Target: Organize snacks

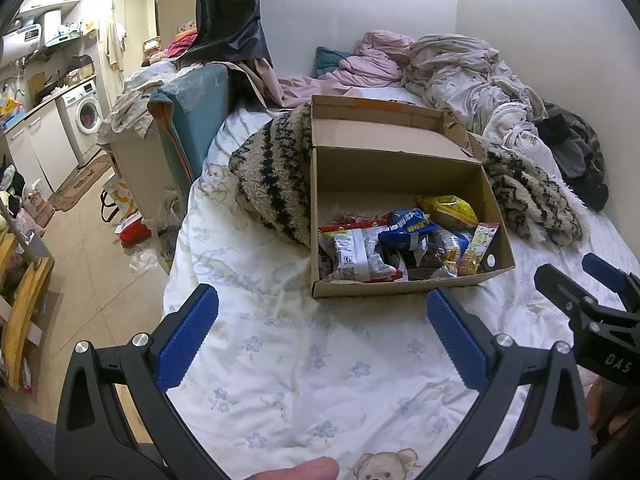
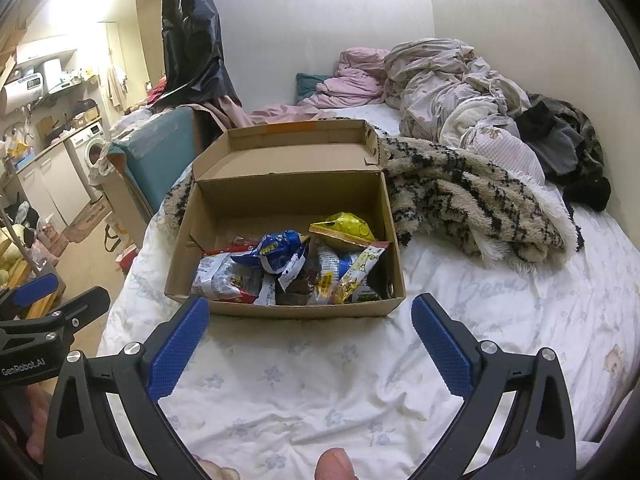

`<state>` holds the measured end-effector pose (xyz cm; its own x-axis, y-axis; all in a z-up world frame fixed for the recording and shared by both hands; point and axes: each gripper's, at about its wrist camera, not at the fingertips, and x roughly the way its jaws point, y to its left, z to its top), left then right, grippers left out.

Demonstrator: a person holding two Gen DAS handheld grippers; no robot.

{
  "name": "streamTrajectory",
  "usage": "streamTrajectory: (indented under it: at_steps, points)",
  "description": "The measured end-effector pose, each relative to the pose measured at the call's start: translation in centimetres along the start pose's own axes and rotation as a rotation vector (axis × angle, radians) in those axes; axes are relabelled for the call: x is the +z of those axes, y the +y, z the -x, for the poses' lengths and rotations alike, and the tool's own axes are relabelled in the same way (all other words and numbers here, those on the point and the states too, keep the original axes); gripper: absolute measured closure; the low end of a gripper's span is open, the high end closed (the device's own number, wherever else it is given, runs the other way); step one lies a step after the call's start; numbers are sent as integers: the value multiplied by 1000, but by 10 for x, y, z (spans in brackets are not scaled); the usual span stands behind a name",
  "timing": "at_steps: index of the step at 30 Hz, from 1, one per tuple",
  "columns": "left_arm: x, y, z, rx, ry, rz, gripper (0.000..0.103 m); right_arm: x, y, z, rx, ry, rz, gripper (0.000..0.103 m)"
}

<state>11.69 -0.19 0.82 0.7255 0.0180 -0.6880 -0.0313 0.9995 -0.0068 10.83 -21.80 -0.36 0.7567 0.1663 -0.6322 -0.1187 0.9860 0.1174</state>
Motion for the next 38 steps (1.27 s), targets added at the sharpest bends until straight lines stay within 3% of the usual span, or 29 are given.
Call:
streamTrajectory:
  at_steps: [38]
  points:
    - [-1,3,-1,-7,8,14,0,1,-3,-3,-3,7,-32,0]
